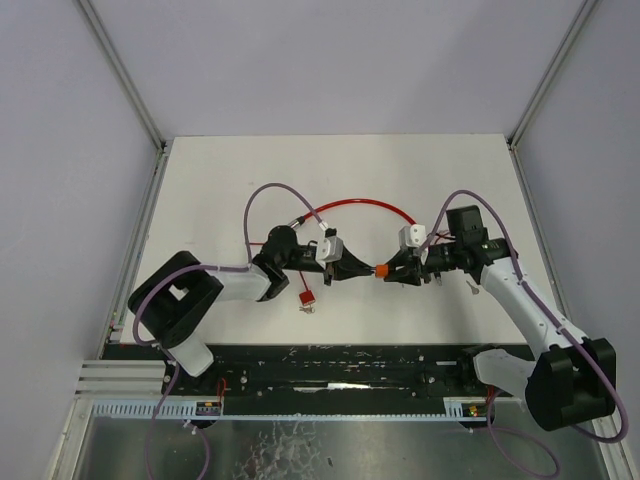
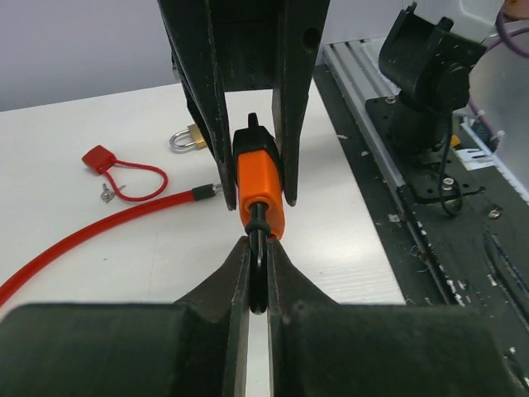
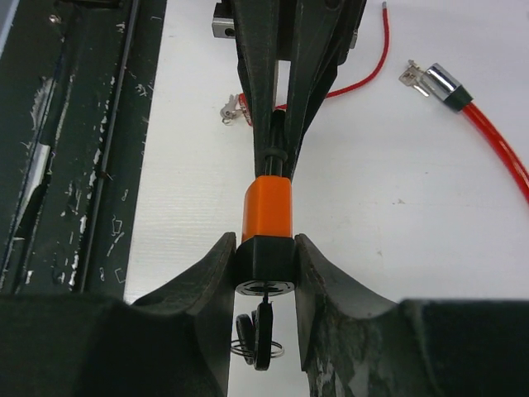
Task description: Lock with the key
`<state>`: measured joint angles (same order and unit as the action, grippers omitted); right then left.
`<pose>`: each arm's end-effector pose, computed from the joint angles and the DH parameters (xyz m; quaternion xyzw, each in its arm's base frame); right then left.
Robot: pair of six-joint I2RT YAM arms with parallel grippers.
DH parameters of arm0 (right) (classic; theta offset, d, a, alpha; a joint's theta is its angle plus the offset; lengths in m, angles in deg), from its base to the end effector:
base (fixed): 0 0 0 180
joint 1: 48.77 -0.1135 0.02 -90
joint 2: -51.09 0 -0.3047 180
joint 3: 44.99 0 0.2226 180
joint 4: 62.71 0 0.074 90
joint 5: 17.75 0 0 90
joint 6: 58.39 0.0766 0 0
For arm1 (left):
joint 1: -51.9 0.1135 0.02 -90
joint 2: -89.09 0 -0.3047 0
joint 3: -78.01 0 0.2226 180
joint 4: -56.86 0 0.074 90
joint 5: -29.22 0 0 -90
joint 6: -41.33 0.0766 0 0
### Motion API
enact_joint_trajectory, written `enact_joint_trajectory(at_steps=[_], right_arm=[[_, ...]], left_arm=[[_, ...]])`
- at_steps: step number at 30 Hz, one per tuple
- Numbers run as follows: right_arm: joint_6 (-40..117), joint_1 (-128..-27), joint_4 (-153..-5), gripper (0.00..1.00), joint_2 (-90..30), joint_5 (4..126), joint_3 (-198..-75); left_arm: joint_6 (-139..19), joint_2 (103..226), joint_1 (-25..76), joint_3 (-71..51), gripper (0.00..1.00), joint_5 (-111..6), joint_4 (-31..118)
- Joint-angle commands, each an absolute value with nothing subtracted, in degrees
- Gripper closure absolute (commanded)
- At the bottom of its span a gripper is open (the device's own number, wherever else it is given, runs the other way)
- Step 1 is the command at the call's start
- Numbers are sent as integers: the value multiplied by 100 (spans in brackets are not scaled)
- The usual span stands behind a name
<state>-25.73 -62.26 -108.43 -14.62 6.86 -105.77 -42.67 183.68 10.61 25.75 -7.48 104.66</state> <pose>0.1623 0.1105 0.2902 -0.6074 0.5404 0.3660 0.4528 0.2061 -0.2627 0.2787 0.5452 0.4175 -0.4880 0.5389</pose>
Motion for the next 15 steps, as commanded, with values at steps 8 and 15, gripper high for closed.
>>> enact_joint_trajectory(at_steps=[8, 15], right_arm=[[-3355, -5866, -11586, 100, -1068, 630, -11009], [-4082, -5537, -12591, 100, -1067, 197, -11323]], left_arm=[[-5420, 18358, 1166, 2196, 75, -176, 11198], [-5323, 17537, 1338, 2944, 43, -1291, 11720]])
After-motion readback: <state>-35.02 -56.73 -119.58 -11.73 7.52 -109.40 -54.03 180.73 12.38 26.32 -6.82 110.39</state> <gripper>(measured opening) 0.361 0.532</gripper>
